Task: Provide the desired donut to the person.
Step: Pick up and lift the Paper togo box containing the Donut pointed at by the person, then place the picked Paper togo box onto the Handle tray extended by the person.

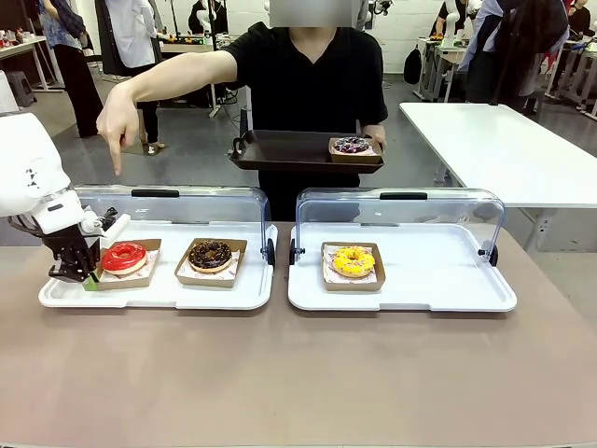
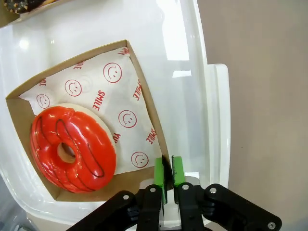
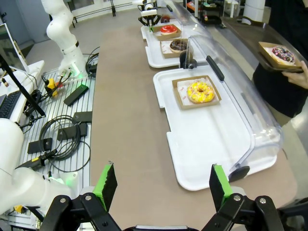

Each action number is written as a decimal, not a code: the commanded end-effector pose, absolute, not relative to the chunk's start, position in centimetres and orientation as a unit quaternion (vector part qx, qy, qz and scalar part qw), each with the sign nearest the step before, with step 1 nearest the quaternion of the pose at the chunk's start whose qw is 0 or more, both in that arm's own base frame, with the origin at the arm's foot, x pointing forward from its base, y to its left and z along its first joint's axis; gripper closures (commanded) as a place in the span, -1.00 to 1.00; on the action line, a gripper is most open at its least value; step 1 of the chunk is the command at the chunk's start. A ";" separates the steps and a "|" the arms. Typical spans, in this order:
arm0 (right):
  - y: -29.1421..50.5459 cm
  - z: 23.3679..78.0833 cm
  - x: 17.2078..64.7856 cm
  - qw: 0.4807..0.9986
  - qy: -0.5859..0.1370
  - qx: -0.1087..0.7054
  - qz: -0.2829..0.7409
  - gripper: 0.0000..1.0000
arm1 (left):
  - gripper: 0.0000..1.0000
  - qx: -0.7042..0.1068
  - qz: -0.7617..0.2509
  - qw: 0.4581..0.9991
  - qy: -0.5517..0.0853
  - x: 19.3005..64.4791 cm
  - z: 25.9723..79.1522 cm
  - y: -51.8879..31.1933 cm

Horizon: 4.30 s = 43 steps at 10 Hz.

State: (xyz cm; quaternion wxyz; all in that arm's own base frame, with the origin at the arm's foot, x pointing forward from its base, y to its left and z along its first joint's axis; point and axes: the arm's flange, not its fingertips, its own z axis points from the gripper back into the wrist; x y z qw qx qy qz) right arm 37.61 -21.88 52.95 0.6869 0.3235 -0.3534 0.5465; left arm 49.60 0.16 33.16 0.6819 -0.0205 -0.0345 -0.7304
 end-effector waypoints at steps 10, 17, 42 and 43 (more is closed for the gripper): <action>-22.0 52.9 37.5 0.683 -0.352 0.325 0.551 -1.00 | 1.00 -0.046 -0.707 0.705 0.000 44.4 44.0 -0.4; -22.0 52.9 37.5 0.683 -0.352 0.325 0.551 -1.00 | 1.00 -0.009 -0.699 0.715 -0.027 35.4 53.8 -4.4; -22.0 52.9 37.5 0.683 -0.352 0.325 0.551 -1.00 | 0.97 0.057 -0.733 0.676 -0.044 32.0 64.6 -16.3; -22.0 52.9 37.5 0.683 -0.352 0.325 0.551 -1.00 | 0.97 0.057 -0.740 0.668 -0.050 33.4 65.9 -17.8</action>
